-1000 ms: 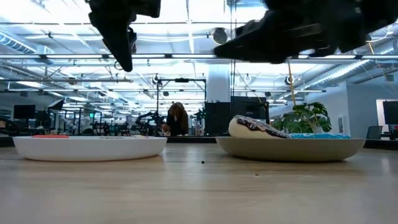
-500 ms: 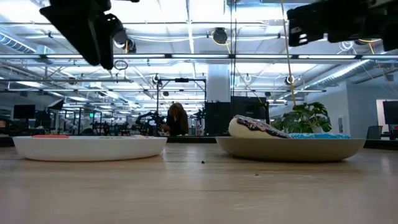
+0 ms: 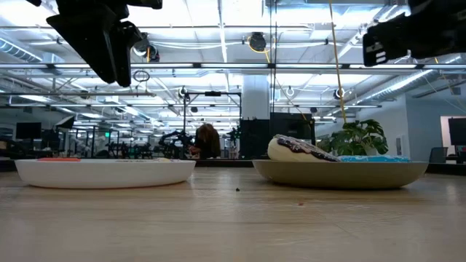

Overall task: Pick & Place donuts
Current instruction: Put the small blue donut on the white plate

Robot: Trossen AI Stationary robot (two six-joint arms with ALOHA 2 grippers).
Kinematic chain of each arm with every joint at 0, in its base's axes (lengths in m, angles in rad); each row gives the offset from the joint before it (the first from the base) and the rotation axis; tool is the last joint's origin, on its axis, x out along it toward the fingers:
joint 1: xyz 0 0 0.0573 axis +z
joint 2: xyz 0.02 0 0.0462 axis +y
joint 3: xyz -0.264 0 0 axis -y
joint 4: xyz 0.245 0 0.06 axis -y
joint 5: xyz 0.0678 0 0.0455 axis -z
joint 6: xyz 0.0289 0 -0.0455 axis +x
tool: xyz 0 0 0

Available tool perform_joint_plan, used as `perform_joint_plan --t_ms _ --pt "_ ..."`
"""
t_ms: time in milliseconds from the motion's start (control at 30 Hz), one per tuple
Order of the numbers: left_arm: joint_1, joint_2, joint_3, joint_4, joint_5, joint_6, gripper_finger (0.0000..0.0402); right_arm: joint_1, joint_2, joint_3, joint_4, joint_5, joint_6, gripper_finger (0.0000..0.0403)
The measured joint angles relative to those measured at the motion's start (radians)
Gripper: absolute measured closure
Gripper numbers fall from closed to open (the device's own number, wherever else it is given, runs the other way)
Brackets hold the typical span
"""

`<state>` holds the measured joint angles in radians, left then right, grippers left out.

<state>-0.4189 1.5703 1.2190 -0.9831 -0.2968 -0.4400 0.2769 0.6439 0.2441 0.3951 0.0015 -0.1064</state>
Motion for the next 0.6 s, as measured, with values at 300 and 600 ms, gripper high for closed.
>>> perform_joint_plan --t_ms 300,600 --pt "-0.024 0.0 0.0 -0.009 0.002 -0.007 0.0172 0.005 -0.103 -0.106 0.147 -0.029 0.009 0.0403" --pt "-0.034 -0.013 0.0 0.049 -0.025 0.038 0.0172 0.005 -0.138 -0.105 0.146 -0.031 -0.011 0.0403"
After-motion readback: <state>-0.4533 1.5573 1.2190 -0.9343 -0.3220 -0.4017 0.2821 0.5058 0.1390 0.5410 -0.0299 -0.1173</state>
